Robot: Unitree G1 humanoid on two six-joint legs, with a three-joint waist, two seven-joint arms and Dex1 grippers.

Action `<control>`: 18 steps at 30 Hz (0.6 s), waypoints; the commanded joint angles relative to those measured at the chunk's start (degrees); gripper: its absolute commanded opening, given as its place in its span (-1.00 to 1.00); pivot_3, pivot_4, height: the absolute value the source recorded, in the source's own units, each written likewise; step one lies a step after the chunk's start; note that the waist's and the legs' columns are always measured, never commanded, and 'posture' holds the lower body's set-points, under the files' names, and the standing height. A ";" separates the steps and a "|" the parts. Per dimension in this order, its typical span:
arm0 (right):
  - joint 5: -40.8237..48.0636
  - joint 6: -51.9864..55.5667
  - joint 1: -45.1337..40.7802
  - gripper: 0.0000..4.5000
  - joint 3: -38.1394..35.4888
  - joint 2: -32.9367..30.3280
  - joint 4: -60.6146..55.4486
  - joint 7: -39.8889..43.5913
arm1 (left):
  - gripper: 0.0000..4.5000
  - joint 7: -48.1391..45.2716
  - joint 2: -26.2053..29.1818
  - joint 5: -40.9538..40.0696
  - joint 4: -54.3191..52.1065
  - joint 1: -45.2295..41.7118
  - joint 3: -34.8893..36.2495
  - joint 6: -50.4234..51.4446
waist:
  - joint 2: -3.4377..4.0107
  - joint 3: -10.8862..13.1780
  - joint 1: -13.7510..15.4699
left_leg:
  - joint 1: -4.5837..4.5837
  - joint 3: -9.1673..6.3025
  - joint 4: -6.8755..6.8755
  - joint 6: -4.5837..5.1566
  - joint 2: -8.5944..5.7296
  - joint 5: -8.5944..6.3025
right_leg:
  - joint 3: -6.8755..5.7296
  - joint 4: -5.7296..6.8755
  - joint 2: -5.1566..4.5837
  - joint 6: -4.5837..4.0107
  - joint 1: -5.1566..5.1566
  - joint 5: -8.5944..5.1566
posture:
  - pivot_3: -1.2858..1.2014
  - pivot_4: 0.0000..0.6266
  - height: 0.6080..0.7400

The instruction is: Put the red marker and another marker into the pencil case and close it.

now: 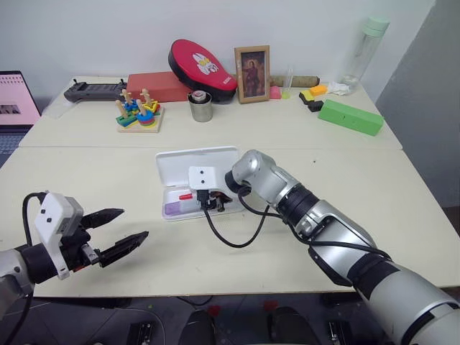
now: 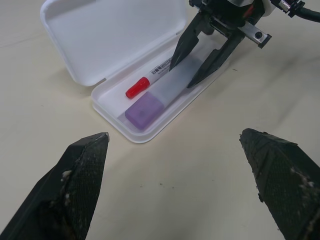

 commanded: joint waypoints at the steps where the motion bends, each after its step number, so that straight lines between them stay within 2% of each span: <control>1: -0.09 -1.08 -1.94 -0.13 -1.94 0.30 -0.38 -0.04 | 1.00 0.06 0.20 -0.31 -0.21 -0.52 0.49 -0.95 | 0.00 0.00 -0.01 | 0.00 0.00 0.00 0.00 0.00 0.00 | 0.00 0.00 0.00 0.00 0.00 0.00 | 0.03 -0.52 1.00; 11: 0.95 -1.01 -4.14 0.98 -4.54 -0.25 -2.39 0.73 | 1.00 0.00 0.65 -0.15 0.66 -2.30 -0.69 -1.17 | 0.00 0.00 -0.01 | 0.01 0.00 0.00 -0.01 0.00 0.00 | 0.00 0.00 0.00 0.00 0.00 0.00 | 0.03 -0.52 1.00; 14: 2.40 0.16 -3.09 0.99 -6.07 -2.39 -8.12 3.02 | 1.00 0.06 0.78 -0.35 0.63 -3.99 -2.14 -1.19 | 0.00 0.00 0.04 | 0.00 -0.01 0.00 -0.01 0.00 0.00 | -0.01 0.00 0.00 0.00 0.01 0.00 | 0.03 -0.52 1.00; 18: 7.86 8.90 3.07 0.99 -9.53 -8.40 -26.43 8.53 | 1.00 0.65 0.83 -1.69 -0.56 -8.09 -5.22 -0.55 | -0.01 -0.01 0.47 | -0.04 -0.04 0.00 -0.08 0.00 0.02 | -0.04 -0.03 0.00 0.00 0.05 0.00 | 0.03 -0.52 1.00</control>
